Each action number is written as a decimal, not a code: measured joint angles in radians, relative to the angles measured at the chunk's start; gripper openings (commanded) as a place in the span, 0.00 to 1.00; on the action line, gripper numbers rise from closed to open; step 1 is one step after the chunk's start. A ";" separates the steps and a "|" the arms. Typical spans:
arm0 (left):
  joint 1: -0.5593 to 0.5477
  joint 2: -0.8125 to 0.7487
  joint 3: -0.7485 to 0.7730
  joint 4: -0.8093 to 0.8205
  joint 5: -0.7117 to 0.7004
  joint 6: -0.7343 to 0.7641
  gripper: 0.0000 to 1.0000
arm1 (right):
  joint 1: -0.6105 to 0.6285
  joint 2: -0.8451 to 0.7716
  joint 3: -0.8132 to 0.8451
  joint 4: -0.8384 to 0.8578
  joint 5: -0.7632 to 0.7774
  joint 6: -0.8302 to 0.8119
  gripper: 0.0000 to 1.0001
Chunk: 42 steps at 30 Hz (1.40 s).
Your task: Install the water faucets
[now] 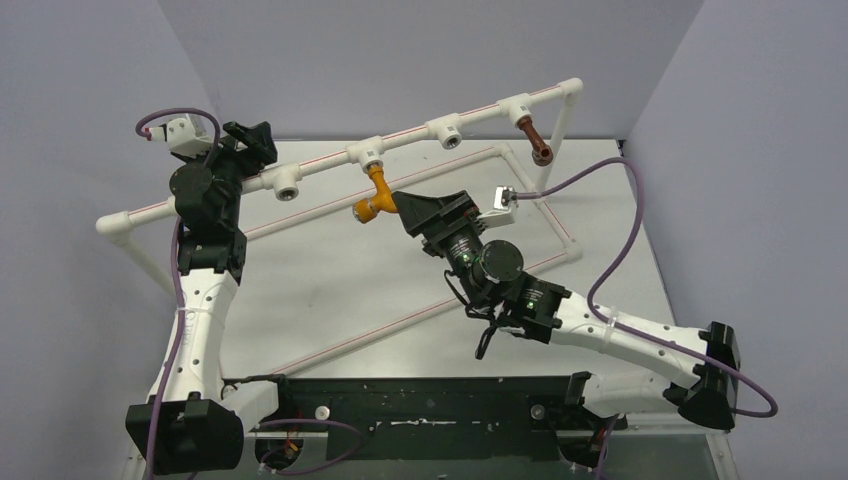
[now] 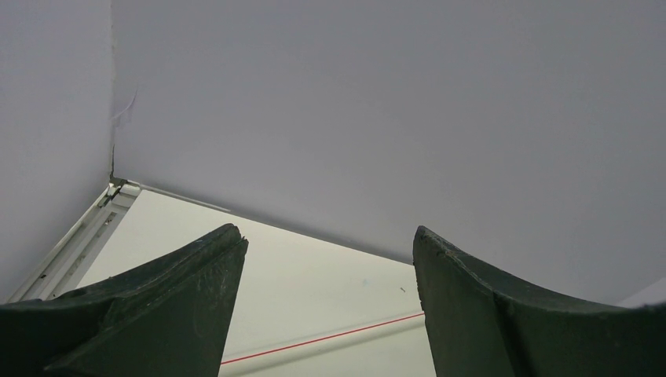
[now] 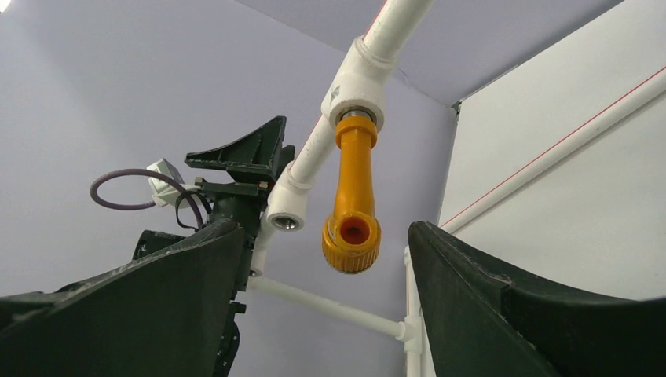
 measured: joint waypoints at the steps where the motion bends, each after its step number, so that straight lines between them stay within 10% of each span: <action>1: 0.000 0.000 0.000 0.000 0.000 0.000 0.75 | -0.002 -0.017 0.000 -0.014 -0.003 -0.025 0.79; 14: 0.000 0.003 0.000 0.002 0.000 0.000 0.75 | -0.096 -0.092 0.002 -0.147 -0.244 -0.521 0.79; 28: 0.000 0.007 0.001 0.003 0.000 0.001 0.75 | -0.103 -0.089 0.227 -0.426 -0.513 -1.464 0.87; 42: 0.000 0.011 0.003 0.004 0.001 0.001 0.75 | -0.012 -0.008 0.276 -0.551 -0.462 -2.116 0.88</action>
